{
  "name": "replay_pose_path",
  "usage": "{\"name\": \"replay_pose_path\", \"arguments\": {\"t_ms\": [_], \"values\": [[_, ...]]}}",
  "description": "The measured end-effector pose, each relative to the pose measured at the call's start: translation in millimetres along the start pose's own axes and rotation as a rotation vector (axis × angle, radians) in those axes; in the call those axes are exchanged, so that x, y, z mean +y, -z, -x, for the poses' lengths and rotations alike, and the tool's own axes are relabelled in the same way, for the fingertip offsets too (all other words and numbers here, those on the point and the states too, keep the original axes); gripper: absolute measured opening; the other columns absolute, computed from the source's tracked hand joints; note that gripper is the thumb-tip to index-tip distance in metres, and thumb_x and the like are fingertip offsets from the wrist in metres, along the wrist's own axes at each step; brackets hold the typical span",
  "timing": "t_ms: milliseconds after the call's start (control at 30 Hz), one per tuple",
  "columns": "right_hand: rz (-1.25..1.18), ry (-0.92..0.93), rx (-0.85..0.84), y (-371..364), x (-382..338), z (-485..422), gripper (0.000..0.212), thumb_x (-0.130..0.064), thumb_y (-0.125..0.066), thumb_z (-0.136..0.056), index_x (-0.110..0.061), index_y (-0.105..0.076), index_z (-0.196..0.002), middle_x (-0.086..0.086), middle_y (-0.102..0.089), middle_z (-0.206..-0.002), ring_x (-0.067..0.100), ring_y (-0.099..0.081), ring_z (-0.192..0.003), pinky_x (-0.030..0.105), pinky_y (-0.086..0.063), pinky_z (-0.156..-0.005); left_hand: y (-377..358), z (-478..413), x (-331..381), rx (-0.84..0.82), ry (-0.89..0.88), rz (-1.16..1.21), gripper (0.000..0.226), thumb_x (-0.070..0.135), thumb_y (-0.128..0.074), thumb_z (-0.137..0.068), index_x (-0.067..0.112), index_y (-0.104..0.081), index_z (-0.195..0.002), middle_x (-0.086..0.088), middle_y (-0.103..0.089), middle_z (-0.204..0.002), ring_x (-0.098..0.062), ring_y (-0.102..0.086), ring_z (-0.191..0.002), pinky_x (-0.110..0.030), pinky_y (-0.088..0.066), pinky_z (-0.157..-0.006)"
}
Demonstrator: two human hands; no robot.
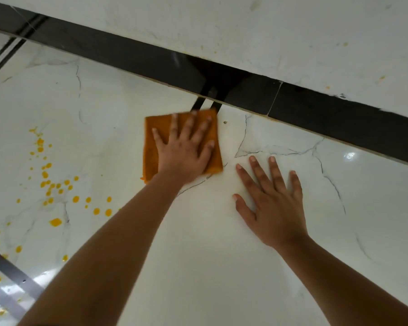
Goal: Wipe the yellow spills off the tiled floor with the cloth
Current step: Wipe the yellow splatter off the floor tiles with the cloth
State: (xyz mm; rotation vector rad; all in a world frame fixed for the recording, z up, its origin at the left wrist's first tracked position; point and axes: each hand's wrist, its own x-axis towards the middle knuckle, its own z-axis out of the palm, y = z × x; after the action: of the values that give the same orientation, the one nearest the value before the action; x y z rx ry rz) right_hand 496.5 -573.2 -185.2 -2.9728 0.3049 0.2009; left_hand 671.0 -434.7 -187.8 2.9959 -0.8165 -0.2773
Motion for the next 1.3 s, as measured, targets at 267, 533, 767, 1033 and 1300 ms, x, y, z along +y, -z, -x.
{"name": "replay_pose_path", "arguments": {"t_ms": [267, 533, 767, 1033, 1300], "values": [[-0.014, -0.001, 0.004, -1, 1, 0, 0.06, -0.057, -0.018, -0.094, -0.031, -0.022, -0.148, 0.0, -0.024, -0.155, 0.029, -0.015, -0.144, 0.056, -0.015, -0.11, 0, 10, -11, 0.017, 0.003, -0.009, 0.062, 0.065, -0.004, -0.087, 0.043, 0.01, -0.143, 0.007, 0.006, -0.157, -0.026, 0.011, -0.143, -0.065, 0.005, -0.107], [-0.012, -0.008, 0.001, 0, 1, 1, 0.06, -0.058, -0.018, -0.093, -0.033, -0.018, -0.148, -0.001, -0.022, -0.156, 0.028, -0.013, -0.144, 0.055, -0.013, -0.11, -4, 23, 0, 0.032, -0.023, -0.004, 0.06, 0.065, -0.003, -0.087, 0.046, 0.014, -0.141, 0.008, 0.007, -0.157, -0.026, 0.012, -0.143, -0.064, 0.006, -0.107], [-0.01, -0.002, 0.015, -1, 1, 0, 0.06, -0.057, -0.019, -0.094, -0.033, -0.019, -0.148, -0.001, -0.021, -0.156, 0.028, -0.011, -0.145, 0.053, -0.008, -0.11, 8, 13, -21, 0.007, 0.18, 0.056, 0.059, 0.06, -0.009, -0.091, 0.042, 0.008, -0.144, 0.005, 0.004, -0.157, -0.028, 0.009, -0.143, -0.067, 0.002, -0.107], [-0.026, -0.013, 0.018, -3, 0, 1, 0.061, -0.059, -0.015, -0.093, -0.035, -0.015, -0.149, -0.003, -0.015, -0.158, 0.025, -0.005, -0.145, 0.053, -0.004, -0.111, 1, 46, -31, 0.029, 0.107, 0.009, 0.06, 0.063, -0.005, -0.086, 0.046, 0.011, -0.141, 0.009, 0.003, -0.157, -0.026, 0.009, -0.143, -0.065, 0.002, -0.107], [-0.035, 0.005, 0.017, 0, -1, 3, 0.073, -0.064, 0.007, -0.081, -0.037, 0.001, -0.149, -0.006, 0.003, -0.159, 0.021, 0.01, -0.145, 0.051, 0.005, -0.113, -5, 80, -5, 0.024, 0.31, 0.138, 0.059, 0.063, -0.01, -0.089, 0.046, 0.007, -0.143, 0.01, 0.005, -0.157, -0.026, 0.011, -0.143, -0.066, 0.003, -0.107]]}}
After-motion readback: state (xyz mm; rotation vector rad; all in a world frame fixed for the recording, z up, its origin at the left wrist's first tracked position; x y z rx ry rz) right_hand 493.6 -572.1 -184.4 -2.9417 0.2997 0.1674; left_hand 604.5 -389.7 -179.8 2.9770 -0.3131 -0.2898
